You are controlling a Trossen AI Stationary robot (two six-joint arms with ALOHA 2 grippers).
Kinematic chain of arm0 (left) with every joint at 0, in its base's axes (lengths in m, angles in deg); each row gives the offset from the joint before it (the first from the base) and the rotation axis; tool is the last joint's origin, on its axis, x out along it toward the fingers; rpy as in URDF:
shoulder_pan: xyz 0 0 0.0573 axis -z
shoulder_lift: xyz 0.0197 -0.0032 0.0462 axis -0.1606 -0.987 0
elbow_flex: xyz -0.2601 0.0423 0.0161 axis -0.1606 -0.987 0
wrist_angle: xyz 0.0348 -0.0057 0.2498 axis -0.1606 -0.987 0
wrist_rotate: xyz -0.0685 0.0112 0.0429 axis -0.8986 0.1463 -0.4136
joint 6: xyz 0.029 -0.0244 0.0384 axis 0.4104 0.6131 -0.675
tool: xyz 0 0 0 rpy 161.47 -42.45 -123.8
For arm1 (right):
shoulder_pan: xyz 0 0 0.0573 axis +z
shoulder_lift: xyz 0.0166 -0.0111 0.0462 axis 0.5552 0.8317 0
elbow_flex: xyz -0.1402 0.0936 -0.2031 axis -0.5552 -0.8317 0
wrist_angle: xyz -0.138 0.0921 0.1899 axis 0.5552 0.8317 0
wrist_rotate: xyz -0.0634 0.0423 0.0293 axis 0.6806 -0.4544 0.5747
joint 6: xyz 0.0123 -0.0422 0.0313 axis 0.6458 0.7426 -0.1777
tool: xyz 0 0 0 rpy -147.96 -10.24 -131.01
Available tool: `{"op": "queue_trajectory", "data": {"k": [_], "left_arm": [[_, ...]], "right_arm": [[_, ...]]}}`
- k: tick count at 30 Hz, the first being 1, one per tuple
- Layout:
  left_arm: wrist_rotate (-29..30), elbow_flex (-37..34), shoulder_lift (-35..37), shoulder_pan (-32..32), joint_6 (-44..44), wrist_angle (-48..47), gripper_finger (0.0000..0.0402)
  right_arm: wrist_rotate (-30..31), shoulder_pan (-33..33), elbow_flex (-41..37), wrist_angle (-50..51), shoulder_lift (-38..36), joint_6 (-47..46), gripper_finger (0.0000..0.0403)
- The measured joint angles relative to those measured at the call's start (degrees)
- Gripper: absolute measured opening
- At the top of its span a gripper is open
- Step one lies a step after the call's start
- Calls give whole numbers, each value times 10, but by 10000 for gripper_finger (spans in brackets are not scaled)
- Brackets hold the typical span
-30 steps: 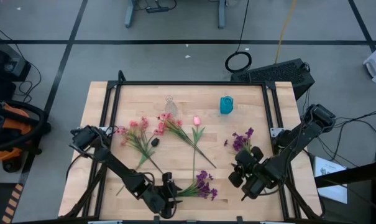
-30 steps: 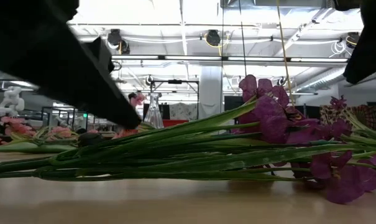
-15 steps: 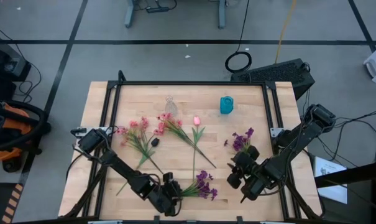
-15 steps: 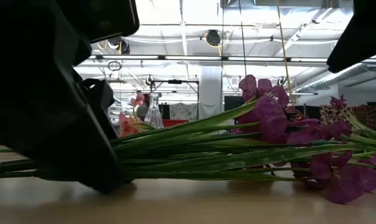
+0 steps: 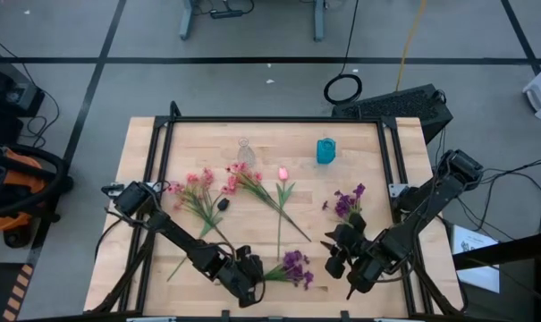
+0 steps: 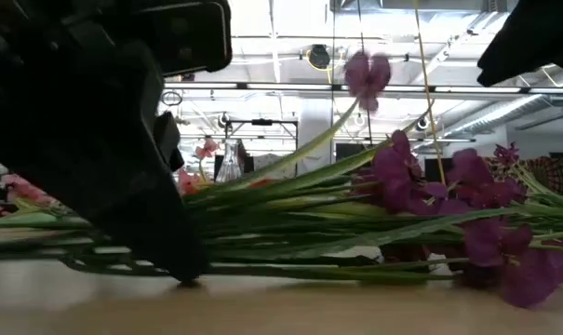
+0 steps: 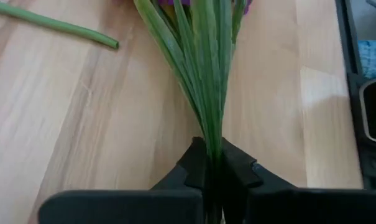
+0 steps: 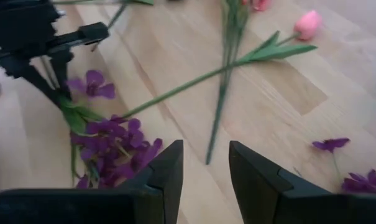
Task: Sort flowers into vase by color
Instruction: Move the bottom purple flower to the middle right of the table
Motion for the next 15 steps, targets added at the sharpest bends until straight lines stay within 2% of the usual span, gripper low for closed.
{"op": "queue_trajectory", "data": {"k": [7, 15], "left_arm": [[3, 0, 69, 1, 0, -11, 19], [75, 0, 146, 2, -54, -14, 17]], "right_arm": [[37, 22, 0, -7, 0, 4, 121], [81, 41, -5, -60, 0, 19, 121]]}}
